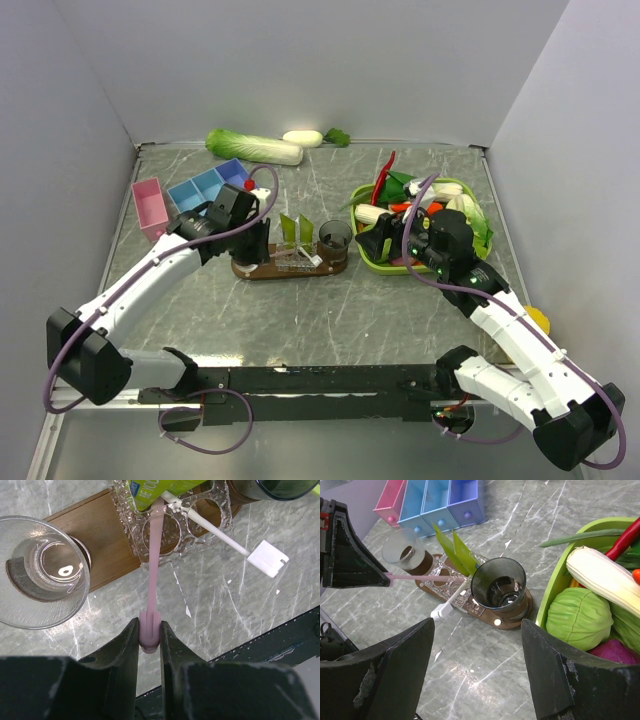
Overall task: Prepare toiletry sets of a toothbrush and toothpaste on the tray
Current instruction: Place the toothbrush in the toothpaste holder.
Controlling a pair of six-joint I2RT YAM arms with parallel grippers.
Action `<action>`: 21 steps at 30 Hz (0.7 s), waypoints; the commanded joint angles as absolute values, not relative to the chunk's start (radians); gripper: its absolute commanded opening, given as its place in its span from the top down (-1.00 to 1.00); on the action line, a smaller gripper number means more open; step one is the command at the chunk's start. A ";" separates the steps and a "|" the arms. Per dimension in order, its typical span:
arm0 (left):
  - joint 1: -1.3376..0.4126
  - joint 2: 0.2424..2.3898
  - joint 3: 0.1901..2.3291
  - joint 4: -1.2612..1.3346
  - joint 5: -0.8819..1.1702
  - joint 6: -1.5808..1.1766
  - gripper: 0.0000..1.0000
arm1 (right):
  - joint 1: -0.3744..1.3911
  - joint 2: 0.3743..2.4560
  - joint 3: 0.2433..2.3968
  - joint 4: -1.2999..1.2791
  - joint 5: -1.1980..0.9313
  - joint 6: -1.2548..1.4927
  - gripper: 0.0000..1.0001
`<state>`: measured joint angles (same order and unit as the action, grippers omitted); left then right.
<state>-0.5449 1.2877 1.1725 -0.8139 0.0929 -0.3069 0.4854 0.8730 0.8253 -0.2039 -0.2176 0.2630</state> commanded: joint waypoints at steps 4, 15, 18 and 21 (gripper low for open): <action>-0.548 1.304 1.187 -0.775 0.074 -0.319 0.98 | 0.480 0.871 0.825 -0.187 -0.202 0.244 -0.55; -0.560 1.333 1.201 -0.792 0.020 -0.308 0.98 | 0.480 0.877 0.821 -0.187 -0.202 0.247 -0.55; -0.568 1.339 1.201 -0.792 0.012 -0.308 0.98 | 0.480 0.880 0.821 -0.187 -0.204 0.247 -0.55; -0.575 1.344 1.203 -0.792 0.003 -0.308 0.98 | 0.479 0.882 0.821 -0.187 -0.203 0.247 -0.55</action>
